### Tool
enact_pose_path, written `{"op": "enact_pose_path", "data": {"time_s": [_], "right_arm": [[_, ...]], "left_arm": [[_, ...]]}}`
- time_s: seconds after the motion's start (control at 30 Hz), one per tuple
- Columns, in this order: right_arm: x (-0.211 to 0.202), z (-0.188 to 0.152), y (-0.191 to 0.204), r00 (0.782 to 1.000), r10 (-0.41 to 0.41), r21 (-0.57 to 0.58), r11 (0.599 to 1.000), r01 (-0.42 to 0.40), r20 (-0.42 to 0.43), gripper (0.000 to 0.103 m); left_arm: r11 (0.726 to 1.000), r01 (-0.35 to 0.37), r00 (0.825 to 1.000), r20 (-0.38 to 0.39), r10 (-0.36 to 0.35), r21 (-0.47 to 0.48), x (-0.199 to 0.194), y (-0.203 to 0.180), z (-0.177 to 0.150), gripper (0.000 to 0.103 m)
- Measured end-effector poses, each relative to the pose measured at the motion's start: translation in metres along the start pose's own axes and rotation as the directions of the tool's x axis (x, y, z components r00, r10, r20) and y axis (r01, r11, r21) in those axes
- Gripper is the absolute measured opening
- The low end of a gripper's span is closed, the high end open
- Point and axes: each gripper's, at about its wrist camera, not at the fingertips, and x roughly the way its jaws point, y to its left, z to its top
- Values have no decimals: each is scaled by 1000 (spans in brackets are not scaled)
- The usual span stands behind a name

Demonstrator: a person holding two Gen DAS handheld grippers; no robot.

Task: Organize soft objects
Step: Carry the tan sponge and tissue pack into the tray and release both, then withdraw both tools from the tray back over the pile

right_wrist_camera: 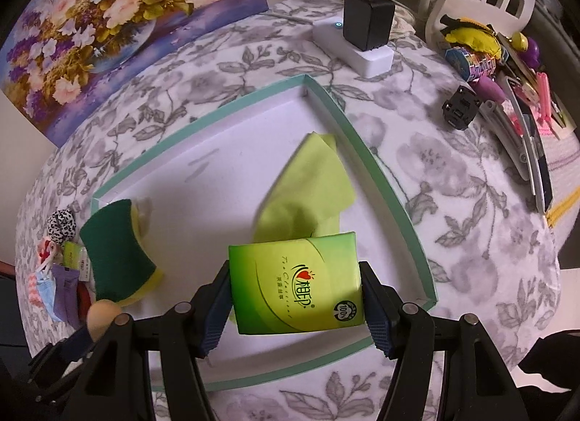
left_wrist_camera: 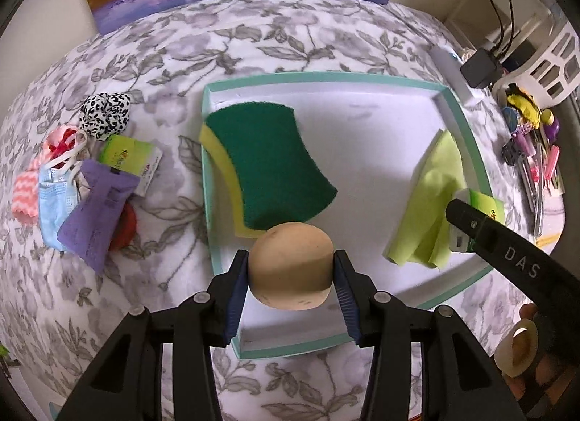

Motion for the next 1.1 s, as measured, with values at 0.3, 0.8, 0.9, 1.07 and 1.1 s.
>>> {"op": "enact_pose_path", "data": {"time_s": [0.3, 0.8, 0.9, 1.07, 1.1], "right_arm": [[-4, 0, 6, 1000, 25, -10, 1000, -25, 5, 68], [-12, 1, 12, 998, 62, -20, 998, -61, 28, 103], [-11, 1, 12, 998, 59, -17, 998, -59, 34, 103], [-12, 1, 13, 997, 62, -18, 998, -61, 48, 103], [-11, 1, 14, 997, 62, -19, 998, -61, 47, 103]], "left_arm": [[1000, -3, 1000, 9, 3, -22, -3, 5, 2, 50], [985, -78, 993, 81, 92, -154, -10, 42, 6, 94], [966, -129, 984, 94, 153, -226, -10, 63, 10, 100], [931, -167, 975, 82, 204, -326, -10, 97, 10, 101], [925, -165, 976, 79, 203, -343, -10, 103, 10, 101]]}}
